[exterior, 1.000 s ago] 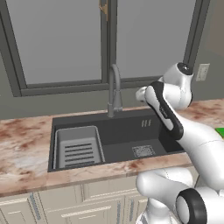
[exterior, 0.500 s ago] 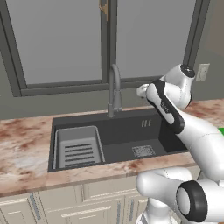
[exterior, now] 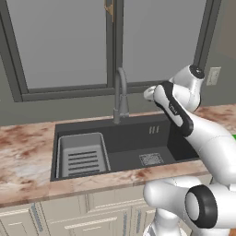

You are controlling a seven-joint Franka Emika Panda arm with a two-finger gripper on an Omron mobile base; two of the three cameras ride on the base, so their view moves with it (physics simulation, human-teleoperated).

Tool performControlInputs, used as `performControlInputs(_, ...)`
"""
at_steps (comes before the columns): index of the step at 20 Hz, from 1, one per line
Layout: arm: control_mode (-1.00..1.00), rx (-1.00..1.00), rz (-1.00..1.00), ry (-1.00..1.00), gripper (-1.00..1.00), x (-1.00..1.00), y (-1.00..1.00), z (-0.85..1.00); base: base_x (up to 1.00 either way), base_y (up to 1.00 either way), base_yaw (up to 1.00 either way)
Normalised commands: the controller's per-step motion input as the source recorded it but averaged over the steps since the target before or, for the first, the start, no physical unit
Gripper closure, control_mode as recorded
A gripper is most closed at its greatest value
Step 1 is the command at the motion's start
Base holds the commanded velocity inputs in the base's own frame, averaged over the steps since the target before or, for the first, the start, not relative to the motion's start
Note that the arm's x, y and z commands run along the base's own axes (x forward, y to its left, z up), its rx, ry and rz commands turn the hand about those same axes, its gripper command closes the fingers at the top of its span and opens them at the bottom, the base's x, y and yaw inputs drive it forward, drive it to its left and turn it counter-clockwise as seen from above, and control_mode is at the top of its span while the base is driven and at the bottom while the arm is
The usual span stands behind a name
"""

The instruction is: Soak the sponge with water for a few seconds and then drop it inside the sink.

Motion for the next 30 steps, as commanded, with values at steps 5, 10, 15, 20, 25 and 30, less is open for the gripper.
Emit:
performControlInputs(5, -1.00, 0.00, 0.00, -0.02, -1.00, 0.00, 0.00, -0.09, 0.00, 0.00, 0.00)
performControlInputs(10, -1.00, 0.00, 0.00, -0.04, -1.00, 0.09, 0.00, -0.20, 0.00, 0.00, 0.00)
performControlInputs(15, -1.00, 0.00, 0.00, -0.06, -1.00, 0.10, 0.00, -0.21, 0.00, 0.00, 0.00)
performControlInputs(20, -1.00, 0.00, 0.00, -0.13, -1.00, 0.09, -0.01, -0.22, 0.00, 0.00, 0.00)
performControlInputs(25, -1.00, 0.00, 0.01, -0.17, -1.00, 0.08, -0.02, -0.15, 0.00, 0.00, 0.00)
performControlInputs(30, -1.00, 0.00, 0.03, -0.24, -1.00, 0.00, 0.00, -0.10, 0.00, 0.00, 0.00)
